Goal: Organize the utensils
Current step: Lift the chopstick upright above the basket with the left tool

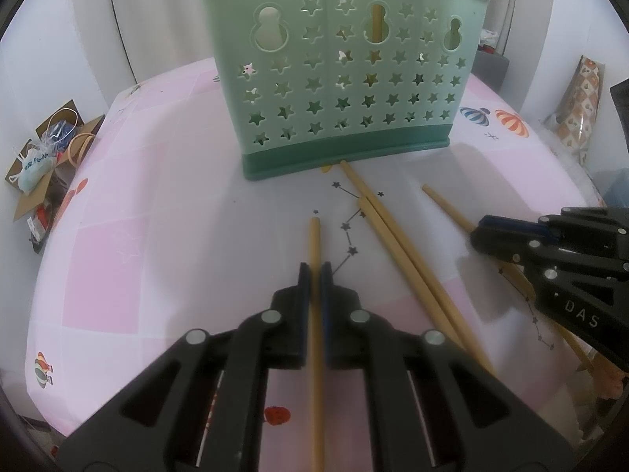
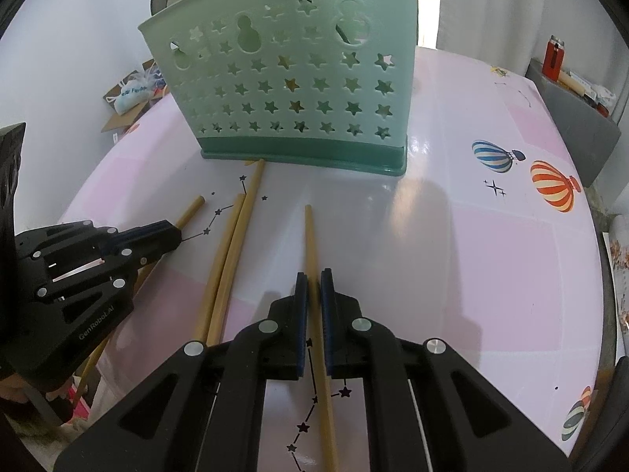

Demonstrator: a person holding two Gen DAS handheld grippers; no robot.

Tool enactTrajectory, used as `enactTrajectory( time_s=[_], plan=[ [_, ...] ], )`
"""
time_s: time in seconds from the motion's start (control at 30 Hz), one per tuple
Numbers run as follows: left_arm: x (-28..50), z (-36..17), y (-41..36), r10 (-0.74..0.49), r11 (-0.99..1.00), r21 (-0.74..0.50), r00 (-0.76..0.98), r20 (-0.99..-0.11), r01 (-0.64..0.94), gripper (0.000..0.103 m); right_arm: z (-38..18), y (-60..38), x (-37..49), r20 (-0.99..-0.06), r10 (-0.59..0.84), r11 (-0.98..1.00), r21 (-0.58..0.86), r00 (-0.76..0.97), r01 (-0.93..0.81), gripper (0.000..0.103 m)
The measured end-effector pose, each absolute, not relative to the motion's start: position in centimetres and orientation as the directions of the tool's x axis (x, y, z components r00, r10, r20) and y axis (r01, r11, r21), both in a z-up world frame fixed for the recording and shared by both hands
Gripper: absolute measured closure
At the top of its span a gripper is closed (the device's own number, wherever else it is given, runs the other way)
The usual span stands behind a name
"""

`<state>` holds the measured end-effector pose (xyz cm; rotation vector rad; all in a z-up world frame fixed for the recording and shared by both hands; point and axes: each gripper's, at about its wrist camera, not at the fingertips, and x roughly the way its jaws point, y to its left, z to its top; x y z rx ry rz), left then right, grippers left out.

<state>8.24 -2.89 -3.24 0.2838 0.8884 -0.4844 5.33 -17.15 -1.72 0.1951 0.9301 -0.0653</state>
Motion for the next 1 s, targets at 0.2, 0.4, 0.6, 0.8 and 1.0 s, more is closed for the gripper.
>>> enactTrajectory(
  time_s=[0.2, 0.4, 0.6, 0.8, 1.0],
  plan=[
    [8.6, -3.1, -2.2, -0.313, 0.855, 0.004, 0.522, -0.794, 0.518, 0.099, -1.7, -17.2, 5.3, -0.801, 0.03, 0.979, 0.144, 0.598, 0.143, 0.096],
    [8.7, -0.7, -0.4, -0.398, 0.849, -0.069, 0.548, -0.736, 0.524, 0.099, -1.7, -17.1, 5.3, -0.801, 0.025, 0.979, 0.141, 0.598, 0.148, 0.096],
    [8.5, 2.5, 1.0, -0.471, 0.834, -0.127, 0.574, -0.669, 0.537, 0.099, -1.8, -17.0, 5.3, -0.802, 0.021, 0.978, 0.14, 0.597, 0.154, 0.096],
    [8.2, 5.4, 1.9, -0.511, 0.825, -0.153, 0.6, -0.616, 0.545, 0.099, -1.8, -17.2, 5.2, -0.797, 0.03, 0.976, 0.152, 0.603, 0.152, 0.096],
    [7.8, 8.1, 2.2, -0.556, 0.805, -0.177, 0.615, -0.559, 0.566, 0.099, -1.9, -17.5, 5.1, -0.795, 0.04, 0.975, 0.163, 0.606, 0.151, 0.096]
  ],
)
